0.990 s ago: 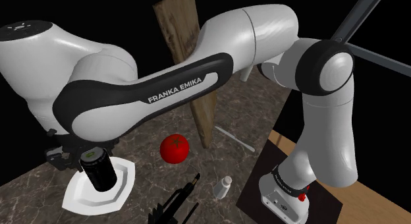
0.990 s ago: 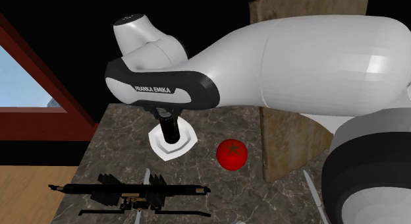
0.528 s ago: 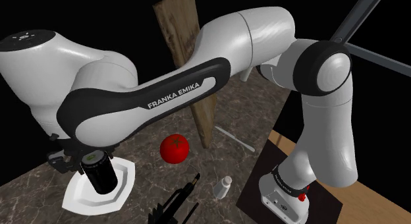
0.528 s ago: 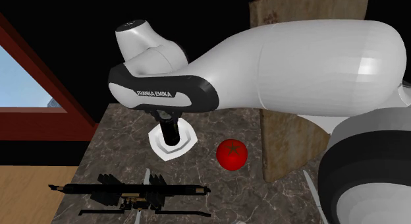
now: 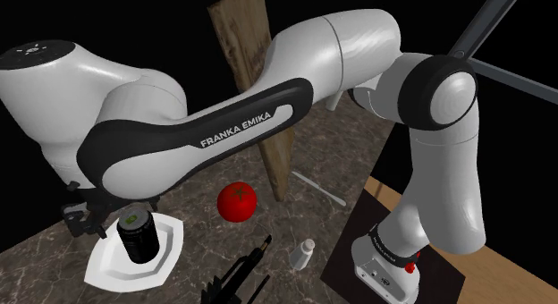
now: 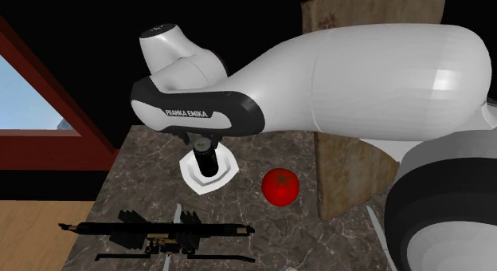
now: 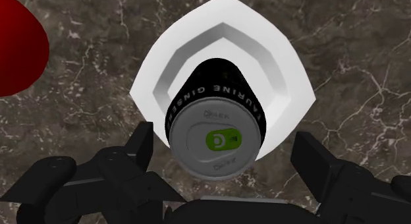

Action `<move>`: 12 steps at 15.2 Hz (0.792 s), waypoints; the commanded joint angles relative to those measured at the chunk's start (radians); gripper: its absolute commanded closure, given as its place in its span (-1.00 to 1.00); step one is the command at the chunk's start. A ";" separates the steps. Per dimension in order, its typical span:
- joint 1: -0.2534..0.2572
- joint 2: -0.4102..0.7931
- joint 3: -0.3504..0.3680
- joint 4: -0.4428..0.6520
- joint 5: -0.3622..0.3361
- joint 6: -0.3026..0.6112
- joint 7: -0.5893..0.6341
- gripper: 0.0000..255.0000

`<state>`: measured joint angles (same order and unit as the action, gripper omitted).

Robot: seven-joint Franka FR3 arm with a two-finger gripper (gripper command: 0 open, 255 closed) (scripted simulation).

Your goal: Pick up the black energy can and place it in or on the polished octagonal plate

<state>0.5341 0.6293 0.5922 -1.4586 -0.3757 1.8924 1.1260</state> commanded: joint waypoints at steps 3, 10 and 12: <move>0.010 -0.019 0.010 0.075 0.016 -0.089 -0.014 -1.00; 0.013 -0.021 0.012 0.098 0.019 -0.113 -0.017 -1.00; 0.013 -0.021 0.012 0.098 0.019 -0.113 -0.017 -1.00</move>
